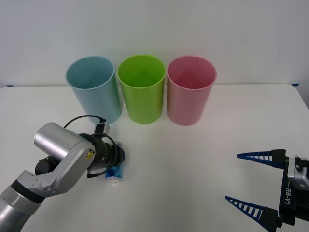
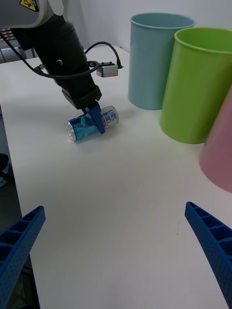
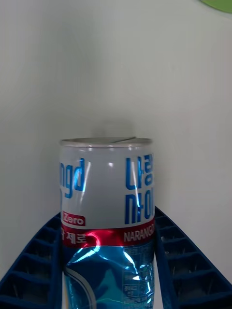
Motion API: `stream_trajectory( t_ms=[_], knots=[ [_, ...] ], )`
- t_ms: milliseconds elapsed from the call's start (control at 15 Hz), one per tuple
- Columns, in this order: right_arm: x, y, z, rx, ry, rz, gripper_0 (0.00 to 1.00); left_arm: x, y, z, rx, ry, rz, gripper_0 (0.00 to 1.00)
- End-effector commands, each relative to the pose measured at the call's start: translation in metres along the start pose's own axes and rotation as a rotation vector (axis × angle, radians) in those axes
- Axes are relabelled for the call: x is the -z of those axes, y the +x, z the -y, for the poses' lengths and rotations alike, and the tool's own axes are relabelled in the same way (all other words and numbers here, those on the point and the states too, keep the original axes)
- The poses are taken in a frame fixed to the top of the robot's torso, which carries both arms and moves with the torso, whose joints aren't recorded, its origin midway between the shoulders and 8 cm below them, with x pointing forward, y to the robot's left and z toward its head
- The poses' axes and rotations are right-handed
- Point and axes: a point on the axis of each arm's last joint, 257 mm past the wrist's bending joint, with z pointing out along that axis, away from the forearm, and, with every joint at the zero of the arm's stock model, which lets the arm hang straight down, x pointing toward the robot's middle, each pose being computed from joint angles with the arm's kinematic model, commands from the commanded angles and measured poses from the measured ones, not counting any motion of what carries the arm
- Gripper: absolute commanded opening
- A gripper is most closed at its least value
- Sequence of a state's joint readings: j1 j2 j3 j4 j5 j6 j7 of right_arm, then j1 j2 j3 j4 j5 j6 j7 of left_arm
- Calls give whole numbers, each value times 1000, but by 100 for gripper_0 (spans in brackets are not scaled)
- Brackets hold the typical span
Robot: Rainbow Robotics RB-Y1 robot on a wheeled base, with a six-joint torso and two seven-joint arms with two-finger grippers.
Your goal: Put cans in the blue bin and PET bottles in the pink bin and trash in the green bin.
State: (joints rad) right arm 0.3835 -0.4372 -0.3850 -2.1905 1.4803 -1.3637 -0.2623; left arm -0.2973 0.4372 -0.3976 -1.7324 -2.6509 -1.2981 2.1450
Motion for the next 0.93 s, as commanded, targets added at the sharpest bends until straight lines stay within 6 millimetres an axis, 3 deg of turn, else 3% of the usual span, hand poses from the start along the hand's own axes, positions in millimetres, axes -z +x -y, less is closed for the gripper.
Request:
stream_trajectory(
  t_ms=[67,467,933],
  knots=[
    [0,0,0,0,0,0,100,1,-8,1,-16,11,32,0],
    [0,0,0,0,0,0,100,3,-23,-4,-106,20,104,0],
    [0,0,0,0,0,0,100,38,-6,-27,-356,44,215,0]
  ],
)
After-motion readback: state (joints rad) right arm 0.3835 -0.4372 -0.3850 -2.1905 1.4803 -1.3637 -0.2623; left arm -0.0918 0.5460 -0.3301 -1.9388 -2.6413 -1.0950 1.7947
